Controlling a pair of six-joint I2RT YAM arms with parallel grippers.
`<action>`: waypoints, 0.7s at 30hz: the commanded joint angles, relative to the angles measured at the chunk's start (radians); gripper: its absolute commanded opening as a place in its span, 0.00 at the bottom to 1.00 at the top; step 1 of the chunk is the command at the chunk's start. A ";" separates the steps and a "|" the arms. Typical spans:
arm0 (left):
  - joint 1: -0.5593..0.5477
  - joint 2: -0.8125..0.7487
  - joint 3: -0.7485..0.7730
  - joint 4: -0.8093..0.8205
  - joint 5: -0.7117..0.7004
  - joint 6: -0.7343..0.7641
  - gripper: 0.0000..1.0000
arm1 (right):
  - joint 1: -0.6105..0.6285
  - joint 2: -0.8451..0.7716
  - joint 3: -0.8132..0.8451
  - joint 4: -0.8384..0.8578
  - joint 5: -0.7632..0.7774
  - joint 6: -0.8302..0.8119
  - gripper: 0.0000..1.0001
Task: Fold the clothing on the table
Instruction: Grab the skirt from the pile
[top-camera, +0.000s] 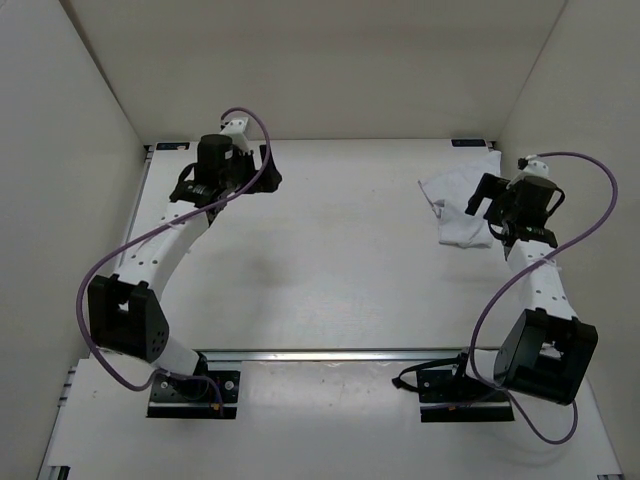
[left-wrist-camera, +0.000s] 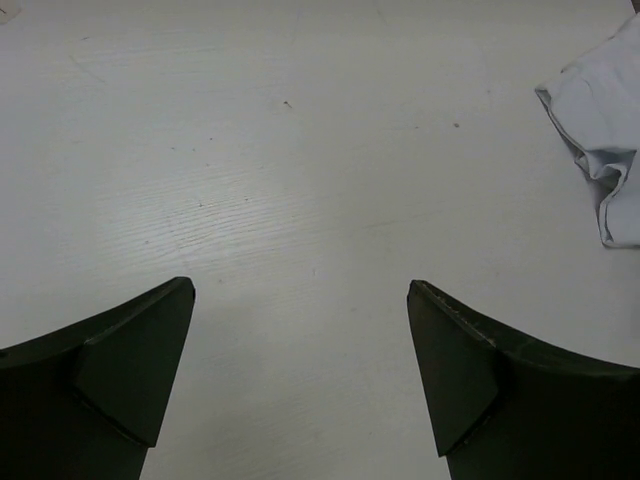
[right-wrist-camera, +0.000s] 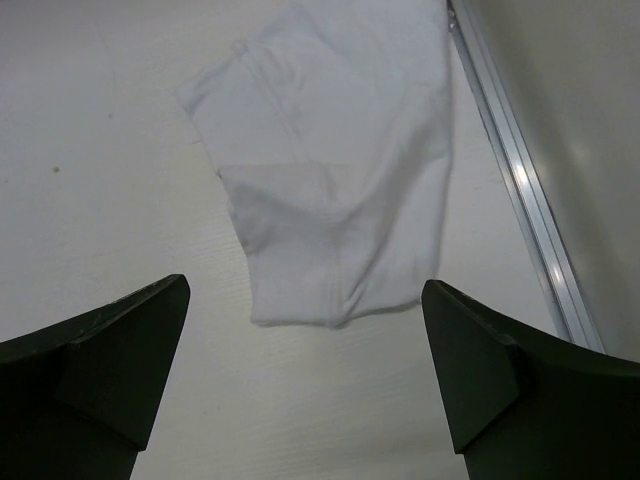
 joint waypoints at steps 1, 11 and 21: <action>-0.004 0.040 0.077 -0.124 0.010 0.023 0.99 | 0.039 0.026 0.028 -0.008 0.004 -0.042 0.99; 0.055 0.088 -0.054 -0.023 0.107 -0.072 0.98 | 0.179 0.177 0.081 -0.027 0.096 -0.067 0.98; 0.024 -0.018 -0.137 0.014 0.173 -0.091 0.99 | 0.197 0.391 0.259 -0.006 0.186 -0.096 0.98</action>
